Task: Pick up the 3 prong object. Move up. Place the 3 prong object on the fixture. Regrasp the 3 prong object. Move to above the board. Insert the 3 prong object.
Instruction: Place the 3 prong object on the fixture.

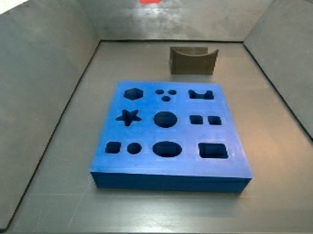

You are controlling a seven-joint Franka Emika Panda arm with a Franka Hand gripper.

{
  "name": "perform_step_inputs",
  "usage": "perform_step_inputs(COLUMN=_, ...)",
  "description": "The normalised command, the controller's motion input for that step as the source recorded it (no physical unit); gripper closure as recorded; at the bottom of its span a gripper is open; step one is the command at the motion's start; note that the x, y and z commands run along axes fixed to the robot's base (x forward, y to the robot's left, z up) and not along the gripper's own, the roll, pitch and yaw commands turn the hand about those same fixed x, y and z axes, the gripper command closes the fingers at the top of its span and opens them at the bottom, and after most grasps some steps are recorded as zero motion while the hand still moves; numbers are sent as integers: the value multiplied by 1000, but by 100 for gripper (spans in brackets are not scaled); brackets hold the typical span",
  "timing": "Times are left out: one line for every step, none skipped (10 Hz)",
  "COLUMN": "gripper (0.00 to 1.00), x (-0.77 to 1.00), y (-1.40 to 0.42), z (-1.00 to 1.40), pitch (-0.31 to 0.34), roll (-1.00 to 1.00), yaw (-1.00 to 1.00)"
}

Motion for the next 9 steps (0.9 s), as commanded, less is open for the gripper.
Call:
perform_step_inputs(gripper=100, x=1000, y=-287, z=39, pitch=64, roll=-164, yaw=678)
perform_step_inputs(gripper=100, x=1000, y=-244, z=33, pitch=79, roll=-159, yaw=454)
perform_step_inputs(gripper=100, x=1000, y=-179, z=27, pitch=99, roll=-151, yaw=229)
perform_step_inputs(gripper=100, x=1000, y=-155, z=23, pitch=109, roll=-147, yaw=165)
perform_step_inputs(gripper=100, x=1000, y=-105, z=23, pitch=126, roll=-135, yaw=73)
perform_step_inputs(gripper=100, x=1000, y=-82, z=22, pitch=131, roll=-130, yaw=53)
perform_step_inputs(gripper=100, x=933, y=-47, z=18, pitch=136, roll=-119, yaw=34)
perform_step_inputs(gripper=100, x=847, y=-36, z=14, pitch=138, roll=-110, yaw=32)
perform_step_inputs(gripper=100, x=760, y=-24, z=11, pitch=135, roll=-101, yaw=31)
